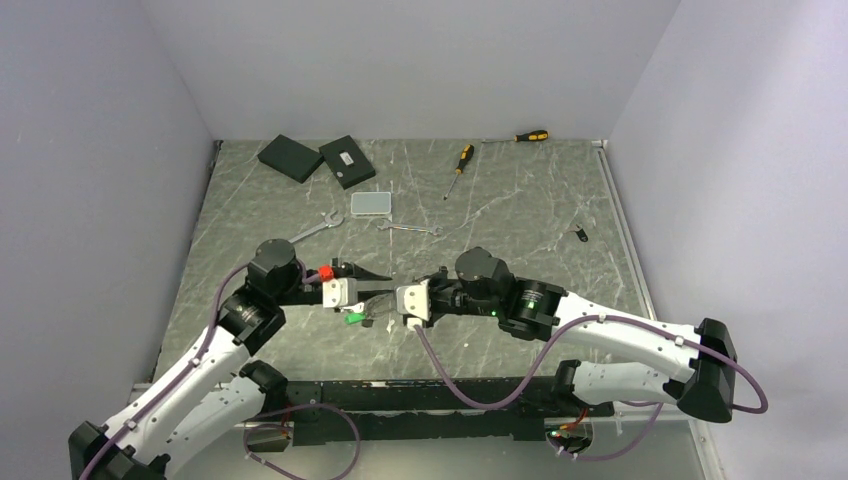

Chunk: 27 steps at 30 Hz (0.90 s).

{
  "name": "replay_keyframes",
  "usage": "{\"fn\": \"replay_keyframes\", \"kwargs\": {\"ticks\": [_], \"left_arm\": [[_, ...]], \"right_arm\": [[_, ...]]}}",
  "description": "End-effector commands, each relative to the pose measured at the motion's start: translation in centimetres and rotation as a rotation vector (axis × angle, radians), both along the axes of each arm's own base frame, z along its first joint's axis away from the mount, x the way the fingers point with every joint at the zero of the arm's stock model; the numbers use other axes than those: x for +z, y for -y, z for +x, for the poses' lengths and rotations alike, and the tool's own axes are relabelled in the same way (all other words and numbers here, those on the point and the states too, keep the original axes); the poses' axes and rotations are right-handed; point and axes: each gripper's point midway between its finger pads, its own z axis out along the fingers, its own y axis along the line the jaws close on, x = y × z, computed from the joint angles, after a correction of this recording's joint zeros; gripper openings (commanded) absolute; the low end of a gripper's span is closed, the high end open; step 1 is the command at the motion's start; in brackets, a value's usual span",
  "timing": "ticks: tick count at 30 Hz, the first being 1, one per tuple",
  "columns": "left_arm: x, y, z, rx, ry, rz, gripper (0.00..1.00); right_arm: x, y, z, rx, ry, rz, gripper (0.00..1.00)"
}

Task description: Put the keys on the keyring

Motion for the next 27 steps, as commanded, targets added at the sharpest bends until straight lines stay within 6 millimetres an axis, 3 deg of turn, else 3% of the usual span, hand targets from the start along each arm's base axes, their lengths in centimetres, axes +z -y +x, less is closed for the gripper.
{"fn": "replay_keyframes", "kwargs": {"ticks": [1, 11, 20, 27], "left_arm": [[1.7, 0.5, 0.4, -0.010, 0.041, -0.044, 0.29], [0.7, 0.8, 0.5, -0.022, 0.022, -0.035, 0.27], [0.1, 0.5, 0.6, 0.004, 0.005, -0.027, 0.35], [0.3, 0.4, 0.2, -0.003, 0.007, -0.040, 0.35]], "right_arm": [[4.7, -1.3, 0.6, -0.011, 0.058, 0.135, 0.00], [5.2, -1.6, 1.0, -0.033, 0.048, 0.170, 0.00], [5.6, -1.2, 2.1, -0.110, 0.047, 0.202, 0.00], [5.9, -0.9, 2.7, -0.155, 0.041, 0.219, 0.00]]}}
